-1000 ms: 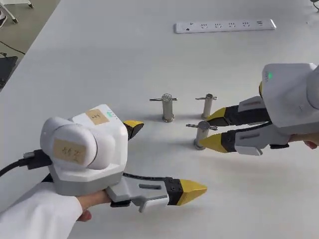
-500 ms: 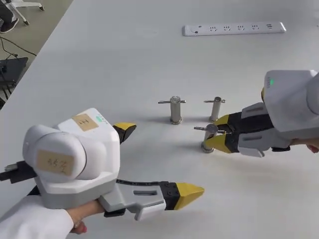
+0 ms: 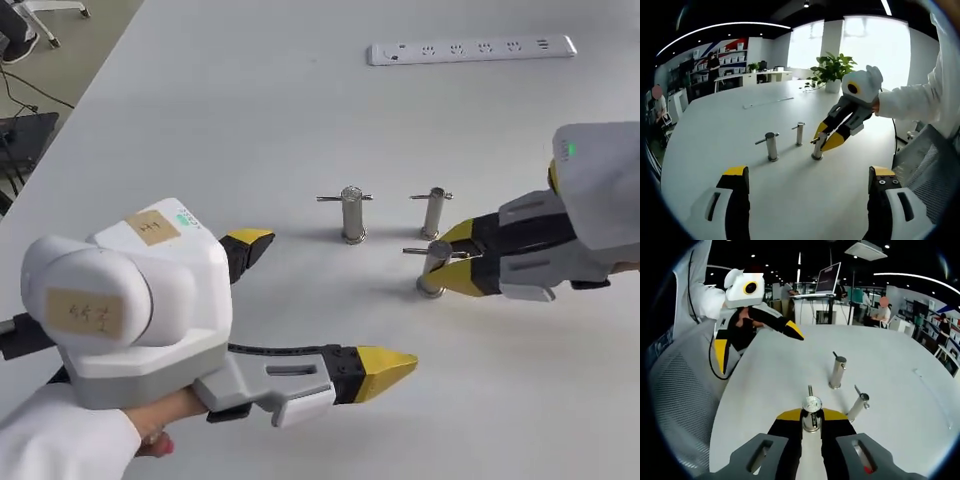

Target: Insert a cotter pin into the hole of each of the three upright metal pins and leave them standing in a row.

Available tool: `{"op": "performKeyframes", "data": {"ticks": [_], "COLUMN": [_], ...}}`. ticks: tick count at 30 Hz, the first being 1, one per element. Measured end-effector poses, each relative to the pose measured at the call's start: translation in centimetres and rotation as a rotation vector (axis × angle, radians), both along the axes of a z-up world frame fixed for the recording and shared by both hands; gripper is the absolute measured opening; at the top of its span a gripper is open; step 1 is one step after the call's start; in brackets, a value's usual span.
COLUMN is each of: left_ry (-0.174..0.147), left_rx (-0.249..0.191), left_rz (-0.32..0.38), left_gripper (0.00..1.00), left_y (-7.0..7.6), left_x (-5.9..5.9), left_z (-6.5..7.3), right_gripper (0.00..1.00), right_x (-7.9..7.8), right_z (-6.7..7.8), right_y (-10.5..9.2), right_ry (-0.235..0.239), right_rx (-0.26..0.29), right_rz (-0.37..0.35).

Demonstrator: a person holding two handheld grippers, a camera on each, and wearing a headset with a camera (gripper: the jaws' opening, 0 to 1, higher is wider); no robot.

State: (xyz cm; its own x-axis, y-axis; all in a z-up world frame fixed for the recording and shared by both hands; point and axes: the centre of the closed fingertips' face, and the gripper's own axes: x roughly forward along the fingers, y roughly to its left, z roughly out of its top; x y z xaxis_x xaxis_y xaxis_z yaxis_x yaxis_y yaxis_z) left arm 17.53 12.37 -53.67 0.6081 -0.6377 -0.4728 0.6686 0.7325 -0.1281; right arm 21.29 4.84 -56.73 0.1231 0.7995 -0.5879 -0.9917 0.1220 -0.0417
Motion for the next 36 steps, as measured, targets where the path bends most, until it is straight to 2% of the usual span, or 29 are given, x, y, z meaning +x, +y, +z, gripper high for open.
{"op": "performKeyframes", "data": {"ticks": [4, 9, 11, 17, 20, 27, 30, 36], "left_ry": [0.009, 0.027, 0.030, 0.041, 0.048, 0.064, 0.067, 0.074], "left_rx": [0.021, 0.035, 0.041, 0.048, 0.061, 0.050, 0.044, 0.066], "left_rz": [0.018, 0.027, 0.030, 0.044, 0.064, 0.063, 0.065, 0.081], "left_gripper": [1.00, 0.99, 0.99, 0.99, 0.99, 0.99, 0.99, 0.99], "left_y": [0.5, 1.1, 1.3, 1.7, 2.0, 1.5, 1.4, 2.3], "left_x": [-0.1, -0.5, -0.6, -0.7, -0.6, -0.8, -1.0, -0.8], "left_z": [-0.5, -1.0, -1.1, -1.2, -1.5, -1.8, -1.8, -2.0], "right_gripper": [0.08, 0.08, 0.08, 0.08, 0.08, 0.08, 0.08, 0.08], "right_x": [1.8, 2.8, 3.1, 3.9, 4.5, 4.8, 4.7, 4.6], "right_z": [0.2, 0.3, 0.4, 0.4, 0.7, 0.5, 0.3, 0.0], "right_y": [-2.1, -4.0, -4.6, -6.2, -6.8, -7.0, -6.8, -6.5], "right_ry": [-0.021, 0.008, 0.005, -0.027, -0.024, -0.025, 0.001, 0.005], "right_rx": [-0.013, 0.016, 0.022, -0.019, -0.016, -0.027, -0.016, -0.016], "right_rz": [-0.032, -0.060, -0.057, -0.003, -0.002, 0.021, 0.030, 0.051]}}
